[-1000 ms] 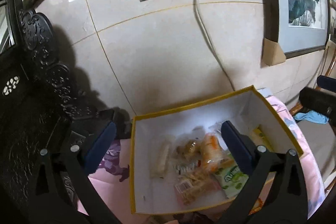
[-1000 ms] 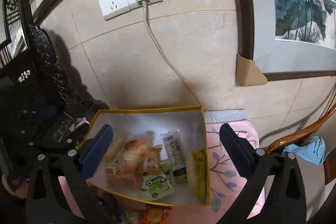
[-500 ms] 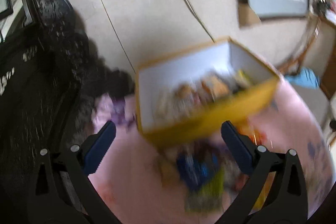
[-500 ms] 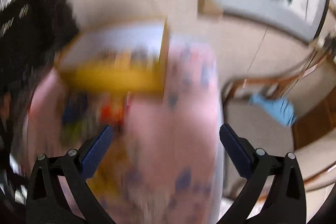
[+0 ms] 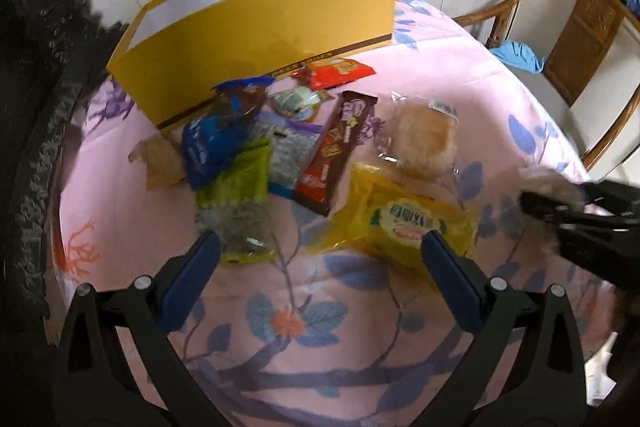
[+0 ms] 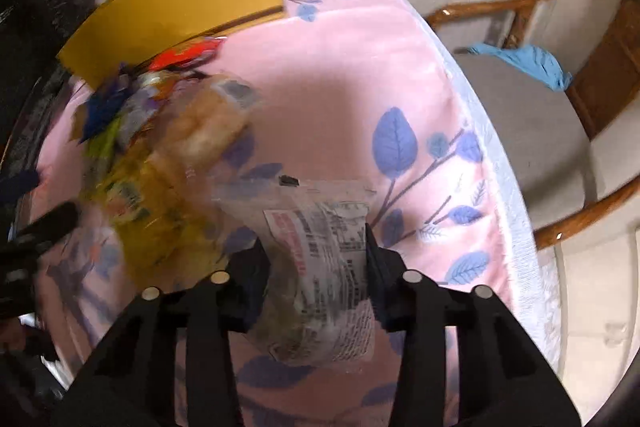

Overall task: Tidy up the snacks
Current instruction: 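Grasp the white printed bread packet with the right tool while the left tool grasps the yellow chip bag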

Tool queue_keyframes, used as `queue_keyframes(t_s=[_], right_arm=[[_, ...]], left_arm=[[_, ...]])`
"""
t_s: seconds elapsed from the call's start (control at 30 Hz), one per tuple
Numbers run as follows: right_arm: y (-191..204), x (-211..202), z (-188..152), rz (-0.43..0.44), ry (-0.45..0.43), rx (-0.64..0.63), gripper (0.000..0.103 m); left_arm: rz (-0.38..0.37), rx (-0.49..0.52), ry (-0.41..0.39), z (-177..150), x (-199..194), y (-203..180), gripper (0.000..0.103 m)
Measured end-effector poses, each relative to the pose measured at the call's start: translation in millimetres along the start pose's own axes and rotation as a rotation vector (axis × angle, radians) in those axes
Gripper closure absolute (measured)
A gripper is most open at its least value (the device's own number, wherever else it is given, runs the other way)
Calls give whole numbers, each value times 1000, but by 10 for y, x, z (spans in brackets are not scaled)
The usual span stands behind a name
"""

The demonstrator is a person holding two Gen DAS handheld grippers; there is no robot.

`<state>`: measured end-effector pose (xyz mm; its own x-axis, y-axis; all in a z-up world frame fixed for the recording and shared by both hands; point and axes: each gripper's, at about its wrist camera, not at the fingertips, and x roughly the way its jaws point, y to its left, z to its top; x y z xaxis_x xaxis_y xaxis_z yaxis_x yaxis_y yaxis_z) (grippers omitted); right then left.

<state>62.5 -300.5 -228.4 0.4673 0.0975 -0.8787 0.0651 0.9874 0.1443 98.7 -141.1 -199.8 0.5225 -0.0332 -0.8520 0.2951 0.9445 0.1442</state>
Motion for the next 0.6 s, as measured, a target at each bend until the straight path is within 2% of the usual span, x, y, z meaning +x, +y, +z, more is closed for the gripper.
queue_keyframes(t_s=[0.1, 0.17, 0.23, 0.27, 0.3, 0.33, 0.4, 0.47, 0.53, 0.57, 0.6], right_arm=[[-69, -297, 21, 19, -48, 17, 60], [-140, -480, 37, 16, -82, 25, 60], [-217, -662, 90, 21, -112, 46, 60], [-257, -730, 87, 31, -119, 61, 60], [-324, -789, 92, 41, -128, 84, 60], [-371, -844, 77, 46, -134, 101, 60], [-428, -927, 28, 46, -141, 119, 60], [-454, -977, 4, 40, -141, 130, 60], [-486, -1012, -22, 48, -136, 145, 60], [-490, -1031, -24, 49, -135, 147, 60], [-492, -1053, -23, 50, -138, 149, 60]], left_arm=[[0, 11, 1, 27, 118, -148, 2], [28, 40, 19, 20, 269, -284, 2], [-3, 57, 4, 15, 341, -370, 2], [-36, 79, -3, 3, 376, -423, 5], [-44, 97, 0, -7, 403, -459, 21], [-48, 125, -3, -10, 405, -504, 24], [-50, 177, -6, 3, 348, -563, 39], [-85, 158, 8, 27, 306, -521, 46], [-117, 112, 27, 34, 257, -433, 58], [-115, 109, 22, 38, 234, -427, 72], [-108, 118, 14, 42, 190, -411, 81]])
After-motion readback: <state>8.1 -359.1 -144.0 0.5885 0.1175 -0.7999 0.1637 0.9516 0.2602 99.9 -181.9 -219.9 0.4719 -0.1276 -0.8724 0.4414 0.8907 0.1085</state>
